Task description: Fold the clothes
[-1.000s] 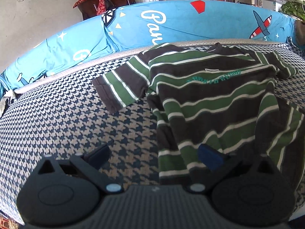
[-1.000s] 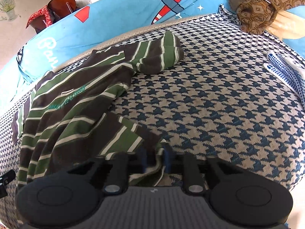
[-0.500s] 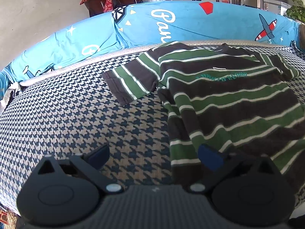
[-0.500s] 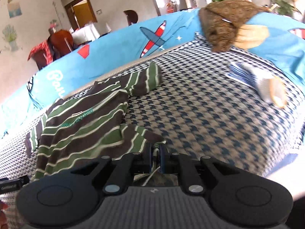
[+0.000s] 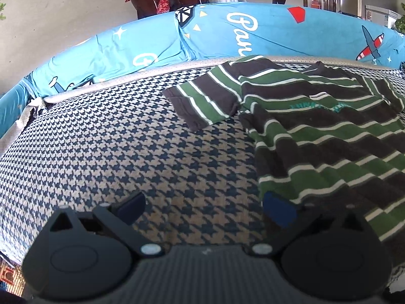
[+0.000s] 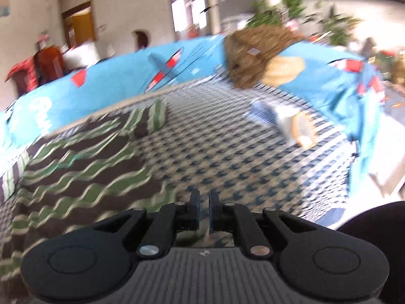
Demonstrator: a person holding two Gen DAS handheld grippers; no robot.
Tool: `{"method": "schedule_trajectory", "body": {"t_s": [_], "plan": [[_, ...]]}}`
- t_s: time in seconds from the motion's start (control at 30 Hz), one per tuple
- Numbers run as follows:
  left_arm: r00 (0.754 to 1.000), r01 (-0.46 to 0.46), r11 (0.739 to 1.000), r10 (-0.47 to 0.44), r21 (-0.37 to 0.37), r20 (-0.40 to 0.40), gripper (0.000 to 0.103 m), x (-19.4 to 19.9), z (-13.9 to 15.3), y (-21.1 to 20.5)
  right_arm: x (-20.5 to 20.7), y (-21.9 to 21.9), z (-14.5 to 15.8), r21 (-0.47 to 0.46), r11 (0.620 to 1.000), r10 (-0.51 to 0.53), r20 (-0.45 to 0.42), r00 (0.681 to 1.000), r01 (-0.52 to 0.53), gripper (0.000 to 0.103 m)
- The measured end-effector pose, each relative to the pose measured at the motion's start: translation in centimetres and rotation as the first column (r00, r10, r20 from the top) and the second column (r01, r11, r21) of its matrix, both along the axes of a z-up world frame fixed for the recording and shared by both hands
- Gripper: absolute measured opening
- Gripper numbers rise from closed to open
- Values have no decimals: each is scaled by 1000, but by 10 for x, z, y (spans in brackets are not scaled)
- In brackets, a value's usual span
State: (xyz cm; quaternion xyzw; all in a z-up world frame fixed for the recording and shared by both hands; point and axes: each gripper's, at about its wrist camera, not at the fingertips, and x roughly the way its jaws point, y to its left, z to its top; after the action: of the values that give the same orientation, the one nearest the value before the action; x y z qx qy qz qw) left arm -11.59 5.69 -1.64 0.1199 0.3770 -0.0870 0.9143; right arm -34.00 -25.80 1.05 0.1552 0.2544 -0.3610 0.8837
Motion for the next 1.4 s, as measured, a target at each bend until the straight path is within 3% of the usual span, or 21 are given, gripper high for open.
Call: {"method": "schedule_trajectory", "body": {"t_s": [0.1,0.33,0.7,1.07,1.23,1.3,1.4], "plan": [[1000,-13,1000,13,-8,0,103,1,0,6,2,0,3,31,1000,0,2,1000,0,12],[1000,-24,1000,24,-11,7,103,0,2,9,24,33,-6,112,957,272,-32,962,-267,12],[997,-72,997,72,12,4,103,6,0,13,57,110,-24,149,824,557,-43,829,-546,12],[993,-116,993,115,14,24,103,9,6,24,95,193,-30,105,634,773,-63,631,-766,12],[989,-147,989,148,-9,22,103,8,9,38,113,221,-36,77,585,811,-91,579,-807,14],[987,-158,987,158,-12,23,103,8,11,42,119,230,-39,60,575,817,-110,567,-816,26],[985,-171,985,172,-22,21,103,7,13,48,127,240,-45,32,569,817,-139,560,-822,33]]}}
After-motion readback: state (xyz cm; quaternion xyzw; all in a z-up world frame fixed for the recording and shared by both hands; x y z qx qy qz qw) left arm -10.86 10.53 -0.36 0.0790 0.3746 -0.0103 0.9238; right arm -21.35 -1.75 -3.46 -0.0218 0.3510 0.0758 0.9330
